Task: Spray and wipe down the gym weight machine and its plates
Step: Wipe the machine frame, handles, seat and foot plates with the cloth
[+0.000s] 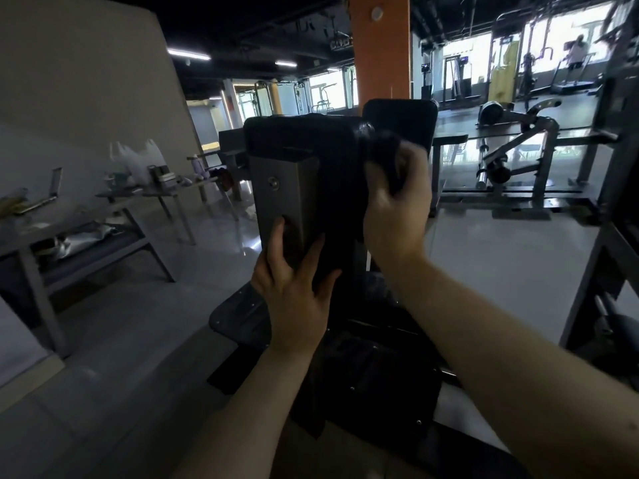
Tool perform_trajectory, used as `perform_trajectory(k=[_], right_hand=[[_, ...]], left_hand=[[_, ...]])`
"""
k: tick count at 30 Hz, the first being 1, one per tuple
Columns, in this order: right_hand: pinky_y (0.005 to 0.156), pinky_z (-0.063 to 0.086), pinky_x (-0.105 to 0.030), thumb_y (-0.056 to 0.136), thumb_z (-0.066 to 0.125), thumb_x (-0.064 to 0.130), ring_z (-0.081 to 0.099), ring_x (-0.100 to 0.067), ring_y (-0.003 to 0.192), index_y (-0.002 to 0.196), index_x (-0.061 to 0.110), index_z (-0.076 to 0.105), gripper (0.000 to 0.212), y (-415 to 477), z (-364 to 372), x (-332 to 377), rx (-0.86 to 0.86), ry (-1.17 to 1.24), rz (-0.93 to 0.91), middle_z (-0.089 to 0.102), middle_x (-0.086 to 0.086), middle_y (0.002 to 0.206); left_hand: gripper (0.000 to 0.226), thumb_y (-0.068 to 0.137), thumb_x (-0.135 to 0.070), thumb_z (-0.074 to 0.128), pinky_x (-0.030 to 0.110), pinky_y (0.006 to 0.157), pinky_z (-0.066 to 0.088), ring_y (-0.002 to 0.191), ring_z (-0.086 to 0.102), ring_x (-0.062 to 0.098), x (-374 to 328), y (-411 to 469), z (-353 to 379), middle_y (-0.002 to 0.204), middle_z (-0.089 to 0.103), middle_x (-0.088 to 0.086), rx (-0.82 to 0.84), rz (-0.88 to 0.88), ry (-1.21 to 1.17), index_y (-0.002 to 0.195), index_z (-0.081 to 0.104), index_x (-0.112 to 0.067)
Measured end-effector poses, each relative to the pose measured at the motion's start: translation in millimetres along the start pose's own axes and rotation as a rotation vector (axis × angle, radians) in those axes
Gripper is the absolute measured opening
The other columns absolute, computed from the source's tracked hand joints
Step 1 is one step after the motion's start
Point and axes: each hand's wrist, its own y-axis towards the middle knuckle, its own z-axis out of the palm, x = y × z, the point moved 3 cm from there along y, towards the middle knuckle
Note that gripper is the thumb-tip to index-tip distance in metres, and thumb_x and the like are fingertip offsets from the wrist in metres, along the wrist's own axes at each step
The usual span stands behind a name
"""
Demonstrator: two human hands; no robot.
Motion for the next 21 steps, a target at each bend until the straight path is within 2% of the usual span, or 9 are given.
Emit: perform_trajectory(k=[3, 6, 8, 10, 12, 14, 16, 17, 21], right_hand=[[0.092, 0.052, -0.027, 0.097, 0.061, 0.013, 0.06, -0.016, 0.105, 0.123, 0.015, 0.058, 0.026, 10.7, 4.6, 2.7, -0.002, -0.012, -0.043, 0.059, -0.012, 0.115], [0.096, 0.05, -0.025, 0.1, 0.058, 0.011, 0.058, -0.014, 0.111, 0.124, 0.031, 0.052, 0.032, -38.3, -5.7, -25.3, 0.085, -0.059, -0.077, 0.055, -0.01, 0.12], [0.098, 0.05, -0.024, 0.102, 0.056, 0.011, 0.056, -0.006, 0.114, 0.122, 0.048, 0.046, 0.044, -85.7, -18.3, -59.2, 0.171, -0.126, 0.036, 0.053, -0.005, 0.123], [0.099, 0.054, -0.037, 0.103, 0.056, 0.015, 0.058, -0.009, 0.114, 0.118, 0.057, 0.045, 0.046, -130.0, -32.0, -88.0, 0.255, -0.164, 0.217, 0.055, 0.0, 0.124], [0.095, 0.057, -0.045, 0.102, 0.057, 0.016, 0.062, -0.01, 0.11, 0.114, 0.05, 0.049, 0.037, -146.0, -38.9, -94.0, 0.286, -0.156, 0.347, 0.059, 0.002, 0.121], [0.094, 0.058, -0.039, 0.101, 0.059, 0.011, 0.064, -0.004, 0.104, 0.112, 0.036, 0.051, 0.028, -126.0, -34.6, -80.2, 0.234, -0.105, 0.354, 0.063, 0.004, 0.113], [0.089, 0.054, -0.022, 0.1, 0.061, 0.009, 0.063, 0.004, 0.099, 0.114, 0.022, 0.052, 0.021, -82.2, -22.6, -42.8, 0.137, -0.059, 0.222, 0.063, 0.007, 0.108], [0.086, 0.05, -0.018, 0.099, 0.062, 0.008, 0.062, 0.003, 0.097, 0.115, 0.017, 0.053, 0.021, -58.2, -14.7, -23.5, 0.093, -0.045, 0.119, 0.063, 0.004, 0.106], [0.091, 0.051, -0.031, 0.096, 0.059, 0.01, 0.059, -0.017, 0.103, 0.12, 0.013, 0.053, 0.025, -24.0, 4.0, -2.7, 0.029, -0.023, -0.055, 0.059, -0.012, 0.112]], left_hand=[[0.049, 0.09, -0.047, 0.074, 0.049, 0.11, 0.03, 0.14, 0.031, 0.039, 3.4, -3.3, 0.2, 0.163, 0.023, 0.013, 0.018, 0.015, 0.022, 0.135, 0.065, -0.03], [0.048, 0.089, -0.041, 0.077, 0.048, 0.112, 0.028, 0.141, 0.03, 0.038, 2.3, -1.5, -1.2, 0.163, 0.024, 0.013, 0.023, 0.002, -0.002, 0.135, 0.066, -0.031], [0.05, 0.087, -0.037, 0.077, 0.049, 0.112, 0.028, 0.141, 0.029, 0.038, 1.1, -1.7, 0.2, 0.163, 0.023, 0.012, 0.036, -0.023, 0.007, 0.136, 0.065, -0.032], [0.053, 0.085, -0.039, 0.077, 0.05, 0.111, 0.03, 0.141, 0.03, 0.038, 2.4, -3.5, 2.5, 0.163, 0.023, 0.012, 0.046, -0.029, 0.016, 0.135, 0.065, -0.032], [0.053, 0.084, -0.04, 0.077, 0.051, 0.111, 0.03, 0.142, 0.03, 0.038, 4.5, -3.0, 4.0, 0.163, 0.024, 0.012, 0.044, -0.012, 0.018, 0.135, 0.065, -0.032], [0.053, 0.084, -0.04, 0.077, 0.054, 0.109, 0.032, 0.142, 0.03, 0.037, 5.3, 0.3, 3.8, 0.163, 0.024, 0.012, 0.044, -0.016, 0.021, 0.135, 0.065, -0.032], [0.05, 0.086, -0.04, 0.075, 0.054, 0.108, 0.033, 0.141, 0.029, 0.037, 4.7, 1.4, 2.0, 0.163, 0.023, 0.013, 0.038, -0.003, 0.018, 0.134, 0.065, -0.032], [0.046, 0.089, -0.042, 0.074, 0.054, 0.107, 0.033, 0.141, 0.028, 0.037, 4.9, 1.6, 1.4, 0.162, 0.024, 0.013, 0.031, 0.009, 0.018, 0.133, 0.066, -0.031], [0.044, 0.091, -0.049, 0.073, 0.055, 0.105, 0.034, 0.14, 0.029, 0.037, 6.7, -0.8, -0.9, 0.162, 0.021, 0.011, 0.04, 0.03, 0.03, 0.131, 0.067, -0.031]])
